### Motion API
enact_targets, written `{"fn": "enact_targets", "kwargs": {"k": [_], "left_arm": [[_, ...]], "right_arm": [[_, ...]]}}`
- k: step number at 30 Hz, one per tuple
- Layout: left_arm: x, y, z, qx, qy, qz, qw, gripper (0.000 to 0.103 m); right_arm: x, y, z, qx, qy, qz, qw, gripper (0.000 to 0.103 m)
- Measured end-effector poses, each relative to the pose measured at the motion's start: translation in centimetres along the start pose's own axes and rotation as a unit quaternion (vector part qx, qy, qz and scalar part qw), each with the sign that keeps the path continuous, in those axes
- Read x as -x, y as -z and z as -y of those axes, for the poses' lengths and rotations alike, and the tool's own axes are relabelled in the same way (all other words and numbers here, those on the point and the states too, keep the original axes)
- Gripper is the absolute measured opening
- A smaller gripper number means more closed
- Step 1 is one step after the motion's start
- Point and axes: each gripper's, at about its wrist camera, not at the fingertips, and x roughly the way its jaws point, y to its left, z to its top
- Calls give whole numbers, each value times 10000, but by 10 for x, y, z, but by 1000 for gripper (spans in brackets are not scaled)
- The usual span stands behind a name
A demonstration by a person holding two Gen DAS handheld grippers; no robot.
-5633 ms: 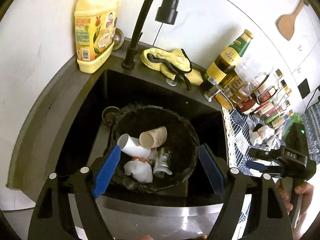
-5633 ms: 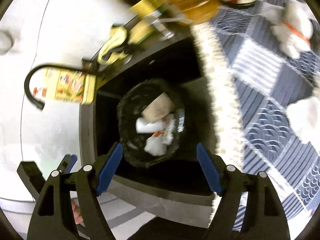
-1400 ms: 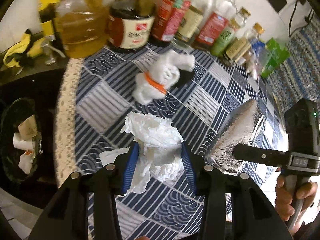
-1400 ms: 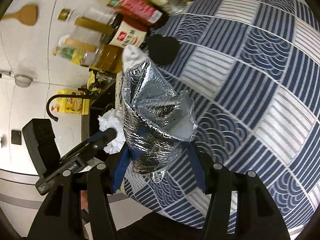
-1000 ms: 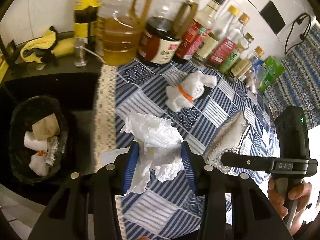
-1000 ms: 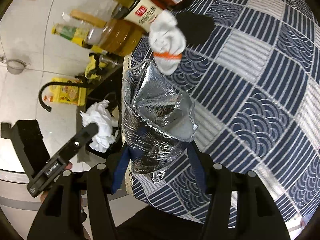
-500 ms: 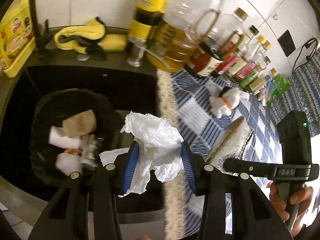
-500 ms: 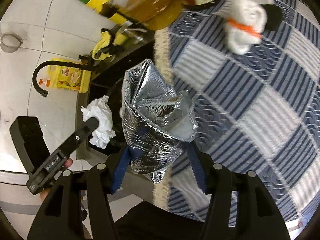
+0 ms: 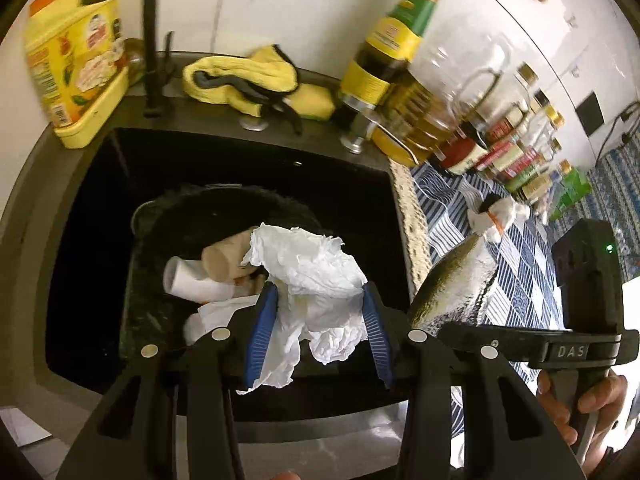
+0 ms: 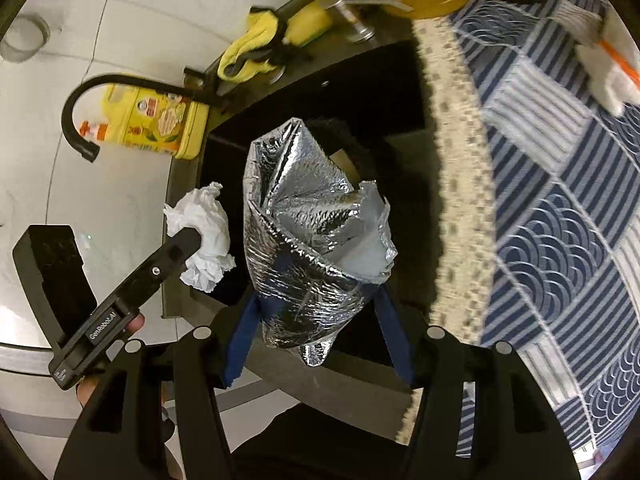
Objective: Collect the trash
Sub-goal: 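Carry the foil bag and tissue over the trash bin and open both grippers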
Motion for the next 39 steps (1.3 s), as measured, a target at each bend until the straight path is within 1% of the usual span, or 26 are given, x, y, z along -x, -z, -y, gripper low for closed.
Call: {"fn": "enact_targets", "kwargs": {"k": [6,12,16,20,22,26,30,33,34,39], "left_arm": [[1,-2,-45,488,-22,69,9988,42],[1,-2,-82,828,-35,107,9965,42],[-1,-8,-100,1007,-15,131,9948,42],[-11,-10,-116,1216,67,71,9925,42],[-19,-10,-123,1326,92,3,9911,42],[-39,-9,-136,1540,124,-183,9878,42],[-54,-10,-140,1627,158,-322,9860,42],[-64,-13,-142,1671,150,-423,9849,42],[-68,-15,-143,1679,143,-457,9846,44],[-83,-20,-145,1648,59,-610,9844,44]], "right_arm": [[-21,-7,-34,197,41,-162,9997,58],[-45,-22,-61,388,144,-402,9983,58],[-60,-36,-73,483,229,-533,9971,58],[-77,-48,-82,578,315,-695,9954,58],[-88,-55,-83,594,453,-816,9939,58],[-109,-66,-81,587,577,-1095,9906,59],[-132,-78,-78,588,680,-1367,9865,59],[-141,-86,-70,518,722,-1418,9859,60],[-144,-89,-67,485,728,-1441,9857,60],[-153,-97,-56,380,722,-1546,9846,60]]}}
